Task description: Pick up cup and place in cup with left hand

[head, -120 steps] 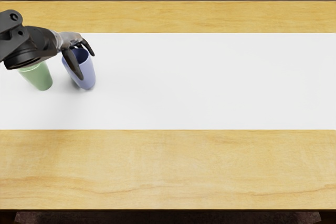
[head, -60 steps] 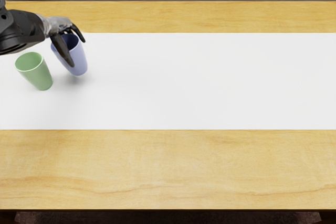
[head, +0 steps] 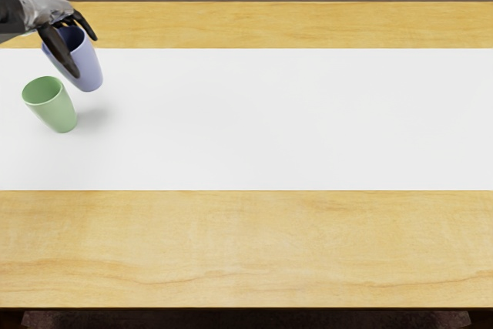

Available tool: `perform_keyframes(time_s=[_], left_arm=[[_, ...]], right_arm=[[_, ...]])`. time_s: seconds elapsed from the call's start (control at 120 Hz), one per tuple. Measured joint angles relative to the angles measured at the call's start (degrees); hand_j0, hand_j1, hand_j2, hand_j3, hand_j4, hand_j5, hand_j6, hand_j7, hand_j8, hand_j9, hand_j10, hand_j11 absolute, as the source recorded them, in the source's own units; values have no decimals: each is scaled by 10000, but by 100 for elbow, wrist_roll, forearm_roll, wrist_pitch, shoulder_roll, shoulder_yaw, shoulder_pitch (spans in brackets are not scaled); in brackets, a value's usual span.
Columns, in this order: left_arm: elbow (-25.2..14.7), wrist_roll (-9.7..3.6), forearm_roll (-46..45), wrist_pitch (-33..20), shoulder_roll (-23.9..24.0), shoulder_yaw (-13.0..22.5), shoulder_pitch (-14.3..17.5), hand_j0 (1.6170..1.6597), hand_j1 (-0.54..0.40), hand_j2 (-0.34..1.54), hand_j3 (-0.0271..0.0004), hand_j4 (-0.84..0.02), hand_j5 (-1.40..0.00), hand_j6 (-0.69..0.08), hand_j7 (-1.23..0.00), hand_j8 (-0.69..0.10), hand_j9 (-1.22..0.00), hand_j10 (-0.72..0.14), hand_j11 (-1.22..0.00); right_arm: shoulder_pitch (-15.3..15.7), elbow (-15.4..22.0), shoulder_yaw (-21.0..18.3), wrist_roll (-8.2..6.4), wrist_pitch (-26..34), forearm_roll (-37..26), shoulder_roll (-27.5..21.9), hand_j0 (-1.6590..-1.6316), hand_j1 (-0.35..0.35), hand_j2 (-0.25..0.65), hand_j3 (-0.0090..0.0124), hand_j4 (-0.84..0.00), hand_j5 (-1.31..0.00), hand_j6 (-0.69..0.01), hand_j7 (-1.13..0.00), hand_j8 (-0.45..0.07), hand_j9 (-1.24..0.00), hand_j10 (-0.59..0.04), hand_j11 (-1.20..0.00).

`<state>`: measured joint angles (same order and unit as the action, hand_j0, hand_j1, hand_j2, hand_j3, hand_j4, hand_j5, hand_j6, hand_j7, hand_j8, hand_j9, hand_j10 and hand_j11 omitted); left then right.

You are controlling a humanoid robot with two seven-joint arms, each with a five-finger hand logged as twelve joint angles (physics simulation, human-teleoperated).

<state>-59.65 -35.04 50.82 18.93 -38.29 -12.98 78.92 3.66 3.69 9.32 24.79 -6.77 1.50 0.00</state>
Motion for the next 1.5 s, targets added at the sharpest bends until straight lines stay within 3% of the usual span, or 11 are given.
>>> perform_keyframes(time_s=[0.55, 1.5], left_arm=[[-56, 1, -87, 218, -575, 7, 123, 16527, -1153, 1171, 0, -4321, -5984, -3079, -6224, -2544, -6163, -3664, -6074], [-51, 3, -69, 230, -862, 34, 18, 16537, -983, 936, 0, -4351, -5971, -3364, -6001, -2733, -6023, -4137, -6015]], right_arm=[[-5, 3, 0, 0, -16, -3, 0, -16581, -3491, 2, 0, -5, -1, -8, 0, -6, -1, -4, -1], [-4, 9, 0, 0, -35, -6, 0, -16581, -3491, 2, 0, -5, -1, -8, 0, -6, -1, -4, -1]])
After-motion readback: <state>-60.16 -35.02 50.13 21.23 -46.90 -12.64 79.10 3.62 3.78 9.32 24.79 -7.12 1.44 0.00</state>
